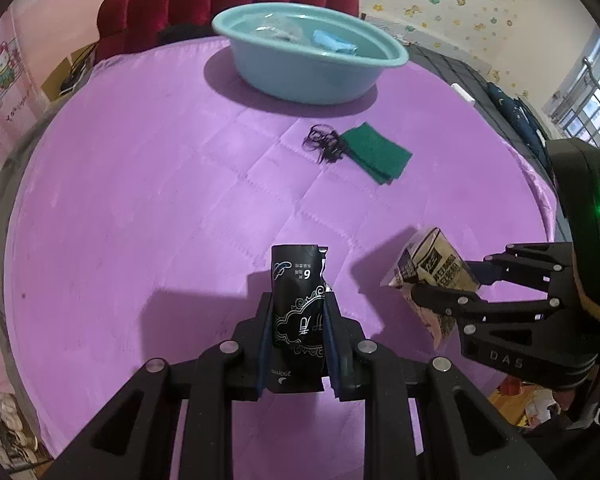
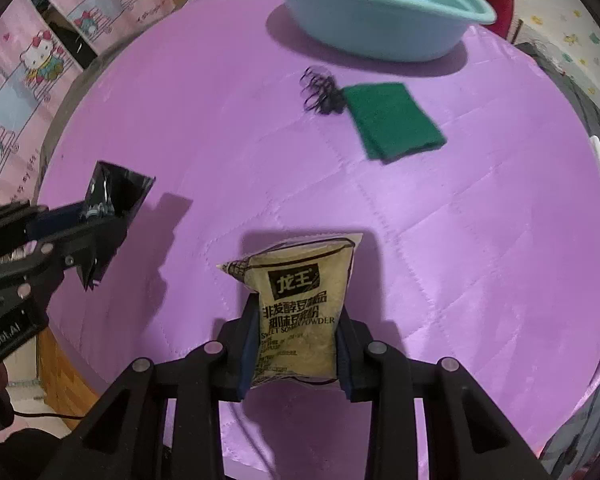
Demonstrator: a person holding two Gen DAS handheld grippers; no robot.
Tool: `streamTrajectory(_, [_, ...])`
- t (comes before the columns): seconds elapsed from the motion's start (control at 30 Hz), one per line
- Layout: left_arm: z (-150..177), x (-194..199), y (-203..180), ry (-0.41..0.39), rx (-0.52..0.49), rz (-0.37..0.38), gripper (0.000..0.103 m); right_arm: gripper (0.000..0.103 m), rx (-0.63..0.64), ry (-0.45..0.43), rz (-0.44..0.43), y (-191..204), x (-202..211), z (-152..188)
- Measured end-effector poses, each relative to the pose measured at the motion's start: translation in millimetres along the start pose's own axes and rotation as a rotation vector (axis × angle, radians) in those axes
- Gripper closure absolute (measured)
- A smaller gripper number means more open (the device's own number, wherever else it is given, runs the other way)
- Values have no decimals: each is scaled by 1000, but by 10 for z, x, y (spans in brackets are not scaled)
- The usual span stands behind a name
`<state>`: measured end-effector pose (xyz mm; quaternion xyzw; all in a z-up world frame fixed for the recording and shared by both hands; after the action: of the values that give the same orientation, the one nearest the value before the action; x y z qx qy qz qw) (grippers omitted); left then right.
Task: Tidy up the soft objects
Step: 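Carry the tan packet and black pack with both tools over the blue basin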
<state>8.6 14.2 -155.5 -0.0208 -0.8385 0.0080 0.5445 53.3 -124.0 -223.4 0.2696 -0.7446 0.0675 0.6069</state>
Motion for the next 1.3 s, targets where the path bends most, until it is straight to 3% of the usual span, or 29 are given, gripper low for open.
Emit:
streamTrajectory(0.5, [-492,288,-265,-69,-80,43,78,68,-88,-125,17,-275,719,-234])
streamTrajectory(0.9, [-1023,444,-417,-132,-124,62,78,68,-86,-196,29,-469,1104,-670])
streamTrajectory(1.3, [-1617,361,-429,-171,-149,54,78,68,-86,-253,40,-657,1307,-1229])
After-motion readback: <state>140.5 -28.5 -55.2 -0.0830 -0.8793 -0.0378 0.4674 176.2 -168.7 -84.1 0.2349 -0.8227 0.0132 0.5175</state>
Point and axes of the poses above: each gripper's, at about its wrist camera, not at the fingertips, and x roughly against the way its jaws point, y to its left, z to its underside, the point moved 1 cm from there along -x, roughly the way its jaws point, and after that the axes turned 9 degrees about -z, right-handed, at the moved point
